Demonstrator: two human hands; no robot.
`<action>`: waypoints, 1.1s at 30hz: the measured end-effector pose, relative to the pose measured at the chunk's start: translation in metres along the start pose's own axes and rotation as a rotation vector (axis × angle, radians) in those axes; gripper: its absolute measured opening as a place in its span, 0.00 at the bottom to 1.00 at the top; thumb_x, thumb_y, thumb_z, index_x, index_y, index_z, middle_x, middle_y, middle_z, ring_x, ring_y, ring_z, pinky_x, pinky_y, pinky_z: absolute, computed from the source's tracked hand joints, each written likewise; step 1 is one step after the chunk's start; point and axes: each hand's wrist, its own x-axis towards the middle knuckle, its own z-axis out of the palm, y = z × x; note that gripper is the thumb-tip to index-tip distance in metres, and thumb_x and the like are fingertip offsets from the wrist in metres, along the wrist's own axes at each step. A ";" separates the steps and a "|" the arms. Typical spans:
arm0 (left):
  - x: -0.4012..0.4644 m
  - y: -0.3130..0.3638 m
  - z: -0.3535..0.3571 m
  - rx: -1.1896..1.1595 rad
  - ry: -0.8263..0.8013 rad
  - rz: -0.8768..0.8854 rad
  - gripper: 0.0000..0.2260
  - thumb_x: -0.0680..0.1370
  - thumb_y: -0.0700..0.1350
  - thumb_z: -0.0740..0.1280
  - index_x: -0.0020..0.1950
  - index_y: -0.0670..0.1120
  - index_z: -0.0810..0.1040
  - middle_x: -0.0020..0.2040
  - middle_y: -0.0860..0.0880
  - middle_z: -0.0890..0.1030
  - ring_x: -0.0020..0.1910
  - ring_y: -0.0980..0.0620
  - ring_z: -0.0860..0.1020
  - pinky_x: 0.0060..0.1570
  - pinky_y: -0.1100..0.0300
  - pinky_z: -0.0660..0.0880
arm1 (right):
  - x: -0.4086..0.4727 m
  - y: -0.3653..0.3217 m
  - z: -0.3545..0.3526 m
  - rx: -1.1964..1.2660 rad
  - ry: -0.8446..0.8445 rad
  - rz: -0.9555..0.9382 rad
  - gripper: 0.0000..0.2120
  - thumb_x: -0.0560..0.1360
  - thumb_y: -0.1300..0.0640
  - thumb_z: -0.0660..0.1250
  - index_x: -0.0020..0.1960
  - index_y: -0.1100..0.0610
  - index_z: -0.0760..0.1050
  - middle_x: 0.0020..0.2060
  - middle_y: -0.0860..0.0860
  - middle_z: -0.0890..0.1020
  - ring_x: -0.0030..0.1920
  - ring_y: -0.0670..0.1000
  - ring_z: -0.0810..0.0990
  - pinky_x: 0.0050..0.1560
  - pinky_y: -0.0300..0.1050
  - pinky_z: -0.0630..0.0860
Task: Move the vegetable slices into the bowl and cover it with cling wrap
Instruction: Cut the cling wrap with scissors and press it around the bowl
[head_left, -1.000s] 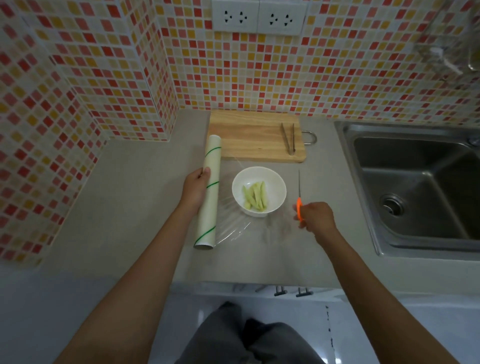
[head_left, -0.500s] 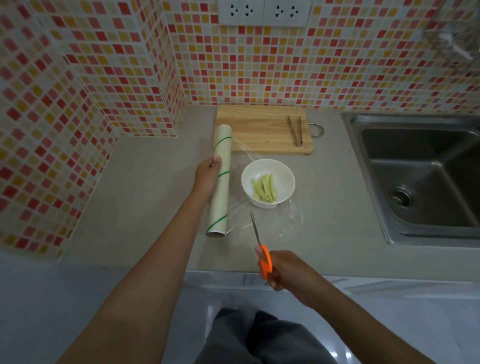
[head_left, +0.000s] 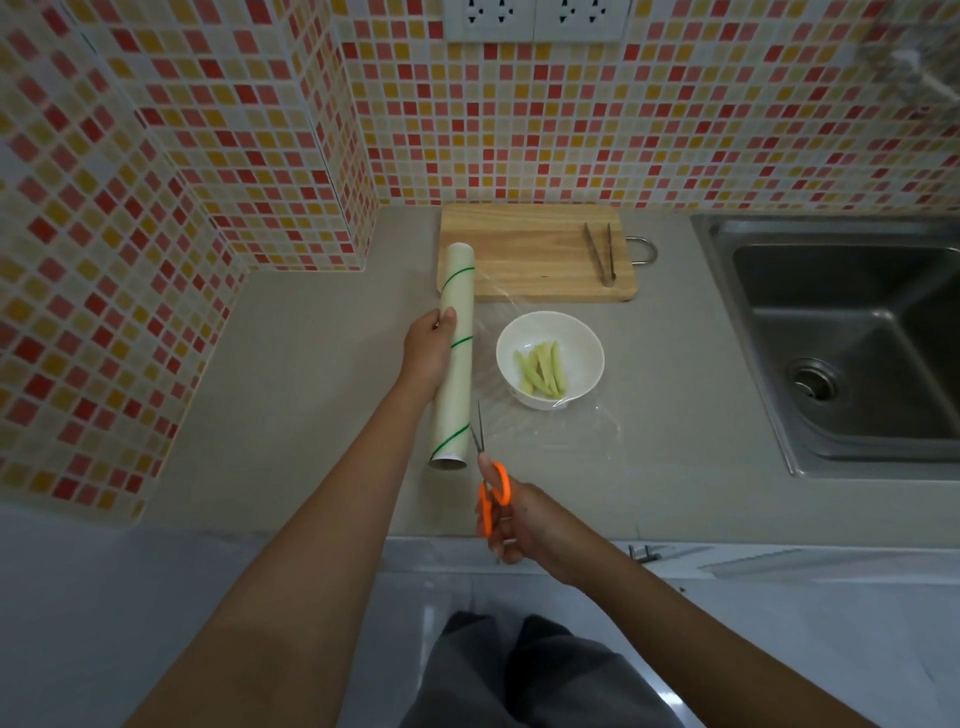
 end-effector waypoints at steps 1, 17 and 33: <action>0.000 0.000 0.000 0.002 -0.003 0.002 0.12 0.81 0.48 0.58 0.45 0.41 0.74 0.40 0.42 0.73 0.40 0.50 0.70 0.42 0.56 0.65 | 0.003 -0.002 0.002 0.020 0.006 -0.011 0.28 0.71 0.31 0.60 0.39 0.58 0.71 0.30 0.53 0.76 0.26 0.50 0.70 0.28 0.40 0.63; 0.004 -0.002 0.001 -0.024 -0.009 -0.018 0.13 0.81 0.47 0.57 0.45 0.41 0.75 0.41 0.41 0.74 0.41 0.49 0.71 0.42 0.56 0.67 | 0.017 0.005 0.012 0.031 0.147 -0.156 0.26 0.74 0.33 0.58 0.38 0.57 0.72 0.24 0.48 0.78 0.20 0.45 0.69 0.26 0.36 0.65; 0.005 -0.002 0.001 0.033 -0.019 -0.028 0.13 0.81 0.48 0.57 0.42 0.41 0.72 0.39 0.40 0.72 0.39 0.48 0.70 0.41 0.56 0.66 | 0.006 0.000 0.011 0.033 0.066 -0.070 0.30 0.69 0.27 0.57 0.40 0.57 0.70 0.30 0.52 0.76 0.25 0.48 0.70 0.27 0.38 0.64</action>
